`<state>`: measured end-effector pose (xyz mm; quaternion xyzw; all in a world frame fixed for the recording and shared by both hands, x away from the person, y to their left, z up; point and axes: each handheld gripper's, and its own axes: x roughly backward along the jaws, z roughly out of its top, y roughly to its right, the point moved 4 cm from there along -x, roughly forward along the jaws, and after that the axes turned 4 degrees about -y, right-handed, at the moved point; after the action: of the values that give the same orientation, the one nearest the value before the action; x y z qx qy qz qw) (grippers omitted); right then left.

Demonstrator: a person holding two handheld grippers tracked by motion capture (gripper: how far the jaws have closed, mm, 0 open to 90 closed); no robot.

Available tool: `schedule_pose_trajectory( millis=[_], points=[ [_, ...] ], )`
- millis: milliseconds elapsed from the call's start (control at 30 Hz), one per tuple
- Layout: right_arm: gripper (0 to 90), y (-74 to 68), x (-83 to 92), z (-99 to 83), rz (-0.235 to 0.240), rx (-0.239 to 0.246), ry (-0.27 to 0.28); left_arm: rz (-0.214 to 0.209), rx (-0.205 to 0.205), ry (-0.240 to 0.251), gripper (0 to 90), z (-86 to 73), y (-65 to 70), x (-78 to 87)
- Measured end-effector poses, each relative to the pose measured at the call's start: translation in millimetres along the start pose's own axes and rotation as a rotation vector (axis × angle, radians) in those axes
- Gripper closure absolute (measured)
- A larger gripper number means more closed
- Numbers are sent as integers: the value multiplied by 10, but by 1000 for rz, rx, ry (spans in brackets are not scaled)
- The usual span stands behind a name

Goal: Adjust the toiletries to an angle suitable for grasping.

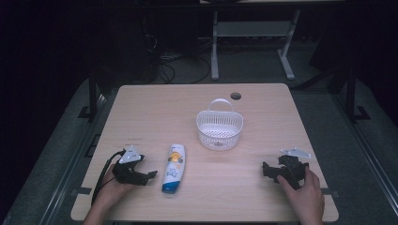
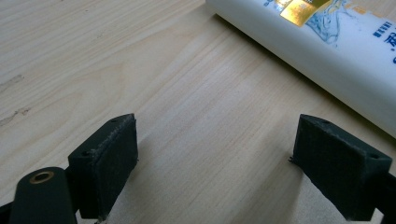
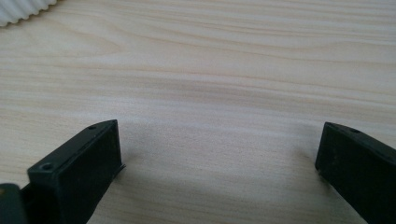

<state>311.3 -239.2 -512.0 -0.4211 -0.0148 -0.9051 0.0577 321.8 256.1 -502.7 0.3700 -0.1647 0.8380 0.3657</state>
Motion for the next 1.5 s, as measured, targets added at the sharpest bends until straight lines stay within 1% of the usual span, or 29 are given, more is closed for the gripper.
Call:
schedule_pose_trajectory(
  millis=[67,167,233,267,367,433,467,533,600,633,667,700,767,800,900,933,967,1000,1033,1067,1100,1133,1167,1233,1367,1400,1433,1467,1500],
  points=[
    [0,0,0,0,0,0,0,2,2,-3,138,6,-1,-1],
    [0,0,0,0,0,0,0,8,5,-25,149,27,-5,3],
    [0,0,0,0,0,0,0,10,6,-27,181,30,-7,8],
    [0,1,-1,1,1,1,1,12,11,-29,221,36,-14,24],
    [0,0,-2,1,1,1,0,8,36,-40,250,45,-29,44],
    [0,0,-1,1,1,1,0,6,39,-40,332,46,-28,54],
    [0,1,-2,2,2,2,1,-8,43,-43,389,55,-24,103],
    [0,1,-2,2,2,2,1,-12,64,-36,495,74,-22,153],
    [0,1,-2,2,2,2,1,-40,78,-26,618,101,-12,195],
    [0,1,-2,2,2,2,1,-40,78,-26,668,101,-12,195],
    [0,1,-2,2,2,2,1,-53,86,-22,668,119,-1,220],
    [0,1,-2,2,2,2,1,-70,100,-11,780,153,13,258],
    [0,1,-2,2,2,2,1,-105,111,5,873,196,45,295],
    [0,1,-2,2,2,2,0,-115,113,8,899,215,57,308],
    [0,1,-2,2,2,2,1,-127,110,10,900,246,99,322],
    [0,1,-2,2,2,2,1,-133,98,15,900,276,145,330],
    [0,1,-2,2,2,2,1,-133,98,15,900,276,145,330],
    [0,1,-2,2,2,3,1,-147,81,28,900,325,213,343],
    [0,1,-2,2,2,3,1,-147,81,28,900,325,213,343],
    [0,1,-2,2,2,2,1,-151,66,33,900,366,272,352],
    [0,1,-2,2,2,2,1,-151,66,33,900,366,272,352],
    [0,1,-2,2,2,2,0,-162,67,36,900,400,328,349],
    [0,1,-2,2,2,3,1,-167,66,35,900,414,355,348],
    [0,1,-2,2,2,3,1,-176,53,34,900,440,407,337],
    [0,1,-2,2,2,3,1,-194,45,40,900,485,485,308],
    [0,1,-2,2,2,3,1,-213,36,40,900,515,547,286],
    [0,1,-2,2,2,3,1,-213,36,40,900,515,547,286],
    [0,0,-3,3,4,3,1,-225,20,37,900,545,612,259],
    [0,0,-3,3,4,3,1,-225,20,37,900,545,612,259]
  ],
)
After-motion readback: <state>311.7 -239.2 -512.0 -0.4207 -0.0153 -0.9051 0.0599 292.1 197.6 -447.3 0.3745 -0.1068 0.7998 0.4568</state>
